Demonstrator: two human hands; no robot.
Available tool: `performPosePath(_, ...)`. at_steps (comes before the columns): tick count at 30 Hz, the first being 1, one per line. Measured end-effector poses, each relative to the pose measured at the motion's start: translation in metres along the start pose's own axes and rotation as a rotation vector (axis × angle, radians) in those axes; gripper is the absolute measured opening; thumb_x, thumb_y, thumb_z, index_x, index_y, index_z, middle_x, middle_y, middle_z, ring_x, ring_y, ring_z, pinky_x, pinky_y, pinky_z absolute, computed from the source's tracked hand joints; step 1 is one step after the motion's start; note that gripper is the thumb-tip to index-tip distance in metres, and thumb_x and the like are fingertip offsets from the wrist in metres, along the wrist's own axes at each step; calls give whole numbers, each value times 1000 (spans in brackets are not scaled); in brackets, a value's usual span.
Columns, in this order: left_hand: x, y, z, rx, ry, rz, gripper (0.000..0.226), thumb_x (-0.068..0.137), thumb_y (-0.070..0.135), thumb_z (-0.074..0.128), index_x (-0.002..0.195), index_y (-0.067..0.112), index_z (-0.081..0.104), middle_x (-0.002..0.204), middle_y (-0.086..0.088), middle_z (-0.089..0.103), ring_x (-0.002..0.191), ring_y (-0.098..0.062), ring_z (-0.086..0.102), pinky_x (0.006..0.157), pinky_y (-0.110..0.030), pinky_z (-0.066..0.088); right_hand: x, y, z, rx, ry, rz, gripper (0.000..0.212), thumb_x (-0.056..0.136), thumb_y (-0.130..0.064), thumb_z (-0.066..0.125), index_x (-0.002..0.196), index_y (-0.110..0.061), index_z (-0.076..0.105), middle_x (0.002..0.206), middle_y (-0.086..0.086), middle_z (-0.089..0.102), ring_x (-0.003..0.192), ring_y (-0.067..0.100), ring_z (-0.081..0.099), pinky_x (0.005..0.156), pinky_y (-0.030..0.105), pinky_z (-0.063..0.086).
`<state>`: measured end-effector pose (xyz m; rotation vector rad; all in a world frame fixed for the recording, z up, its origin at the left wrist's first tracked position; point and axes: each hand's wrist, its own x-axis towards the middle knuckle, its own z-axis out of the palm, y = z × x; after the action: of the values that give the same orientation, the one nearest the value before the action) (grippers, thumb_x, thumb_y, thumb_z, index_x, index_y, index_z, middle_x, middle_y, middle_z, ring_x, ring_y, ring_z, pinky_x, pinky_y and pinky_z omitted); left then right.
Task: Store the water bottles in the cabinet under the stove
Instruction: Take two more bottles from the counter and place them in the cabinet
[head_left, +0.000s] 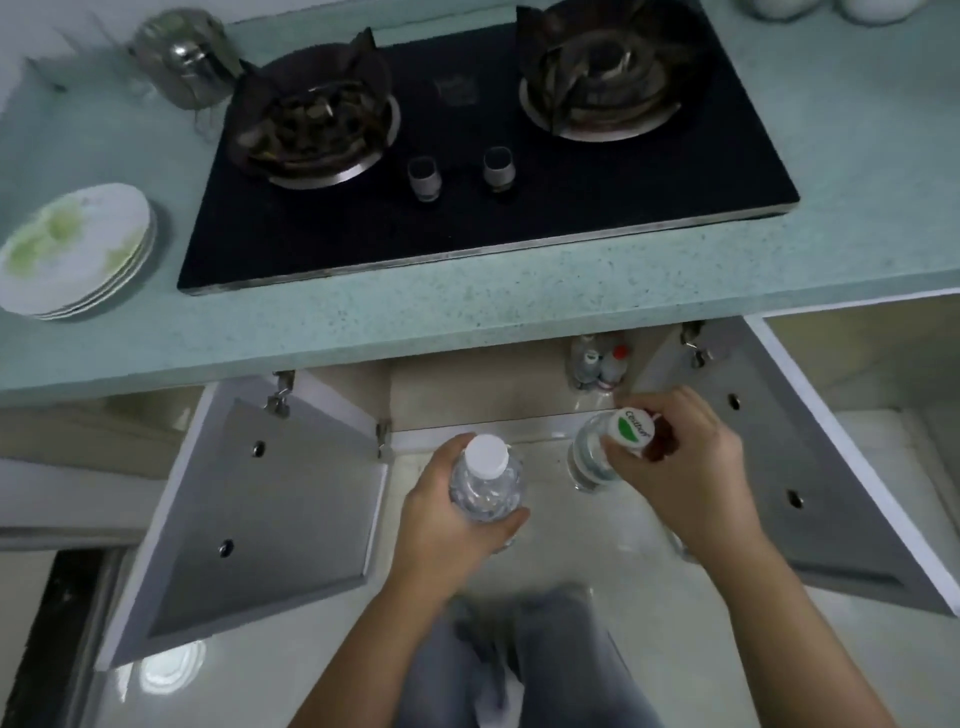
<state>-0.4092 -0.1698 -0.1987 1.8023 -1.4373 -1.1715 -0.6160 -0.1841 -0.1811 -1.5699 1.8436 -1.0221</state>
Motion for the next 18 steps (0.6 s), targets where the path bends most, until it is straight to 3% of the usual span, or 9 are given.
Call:
performPosePath(3,41,-12,24,39,-87,46,66,52,18,88,92,49,45,94,29,54,85,14,54,63,4,37,20,33,17,-29,41,41,32,59,-5,80,87,-5,64,83,0,57,63,-6,49,62,-2,39)
performPosePath(6,84,-34,51,44,-202,92,66,53,16,88,95,45,46,96,26,56,88,24,49,65,4,36,33,73,44,-32,132,107,30,59,-3,79,84,-5,64,80,-2,55,70,-8,53,61,-3,37)
performPosePath(9,128,-68,81,80,-274,141,63,53,15,87,91,47,47,93,25,58,86,21,51,65,2,38,43,113,77,-22,235,168,26,59,-1,78,79,-6,62,75,-5,53,74,-18,50,60,-2,36)
performPosePath(12,177,-112,124,147,-347,201,60,54,22,86,88,49,46,90,25,59,83,9,57,63,-2,41,54,172,117,-20,294,222,26,60,-2,77,80,-7,63,76,-3,55,68,-6,54,59,4,39)
performPosePath(16,243,-174,176,171,-460,240,62,59,22,85,108,35,50,95,19,58,87,-2,57,73,-12,44,76,250,161,-44,199,227,28,63,-9,77,87,-11,62,84,0,58,68,11,55,60,18,43)
performPosePath(18,278,-206,202,146,-486,238,57,60,15,84,105,29,53,95,11,62,80,4,59,70,-11,47,90,287,179,-104,127,197,28,66,-12,75,91,-11,62,86,-1,57,74,12,54,62,8,39)
